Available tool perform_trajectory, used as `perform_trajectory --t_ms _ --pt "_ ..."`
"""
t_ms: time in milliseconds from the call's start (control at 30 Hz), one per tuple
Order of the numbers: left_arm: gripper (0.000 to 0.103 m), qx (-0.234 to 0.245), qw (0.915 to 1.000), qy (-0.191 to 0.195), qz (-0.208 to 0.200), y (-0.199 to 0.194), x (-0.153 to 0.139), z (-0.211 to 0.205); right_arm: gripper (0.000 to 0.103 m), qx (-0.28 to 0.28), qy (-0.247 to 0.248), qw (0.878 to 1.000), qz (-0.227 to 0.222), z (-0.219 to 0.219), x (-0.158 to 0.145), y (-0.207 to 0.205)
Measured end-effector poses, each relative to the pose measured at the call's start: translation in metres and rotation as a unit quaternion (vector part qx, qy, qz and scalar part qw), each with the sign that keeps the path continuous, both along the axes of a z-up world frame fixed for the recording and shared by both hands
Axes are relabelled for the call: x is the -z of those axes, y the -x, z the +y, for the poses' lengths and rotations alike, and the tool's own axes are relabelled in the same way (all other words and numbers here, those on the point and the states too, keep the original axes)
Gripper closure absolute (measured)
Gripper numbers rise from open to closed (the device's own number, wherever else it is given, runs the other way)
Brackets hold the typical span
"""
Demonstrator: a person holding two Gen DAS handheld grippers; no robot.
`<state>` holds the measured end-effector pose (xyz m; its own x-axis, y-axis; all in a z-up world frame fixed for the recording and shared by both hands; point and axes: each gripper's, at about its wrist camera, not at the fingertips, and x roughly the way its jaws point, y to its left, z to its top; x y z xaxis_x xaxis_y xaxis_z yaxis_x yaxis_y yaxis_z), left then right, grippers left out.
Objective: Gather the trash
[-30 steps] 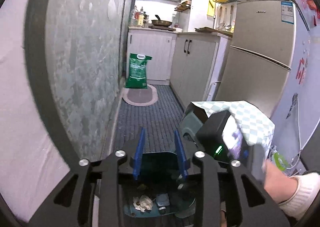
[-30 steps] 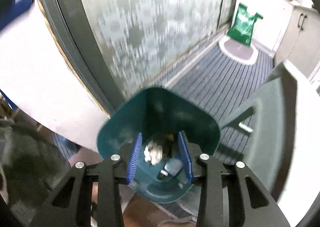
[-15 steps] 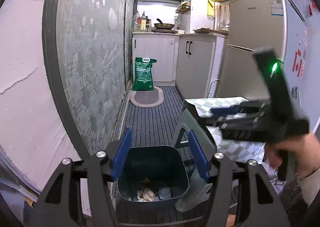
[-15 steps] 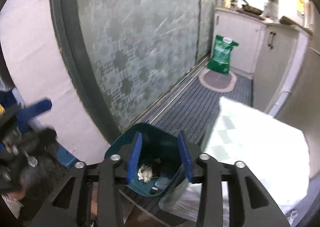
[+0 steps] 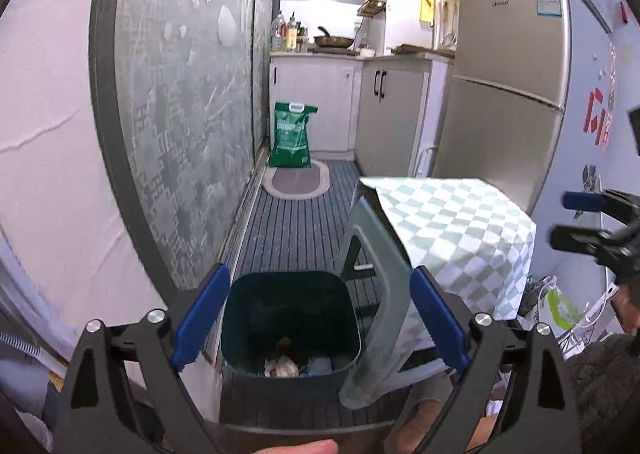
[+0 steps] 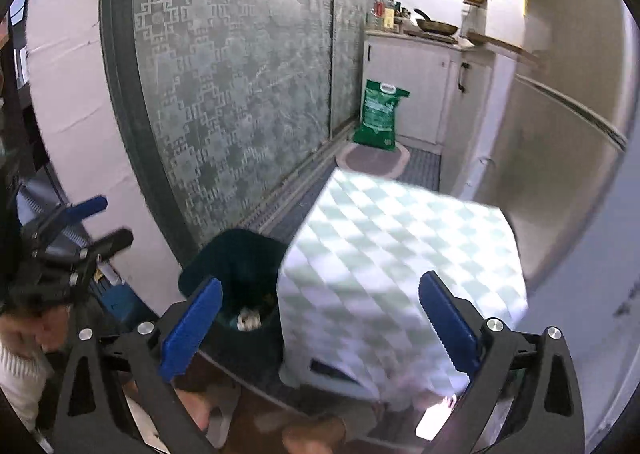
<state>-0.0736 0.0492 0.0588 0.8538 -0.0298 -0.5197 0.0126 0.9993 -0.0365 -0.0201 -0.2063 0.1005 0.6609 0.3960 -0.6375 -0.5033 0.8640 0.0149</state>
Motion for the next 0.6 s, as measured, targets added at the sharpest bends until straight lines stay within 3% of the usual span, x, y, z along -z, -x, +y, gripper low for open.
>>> perform_trajectory --t_ms 233,600 --pt "0.007 -0.016 0.9996 -0.016 0.016 0.012 0.011 -0.010 0.004 0.003 -0.005 1.000 0.019 -0.022 0.024 0.036" --pt "0.007 -0.006 0.9994 -0.006 0.033 0.019 0.023 -0.026 0.004 0.009 0.001 0.999 0.032 -0.029 0.039 0.044"
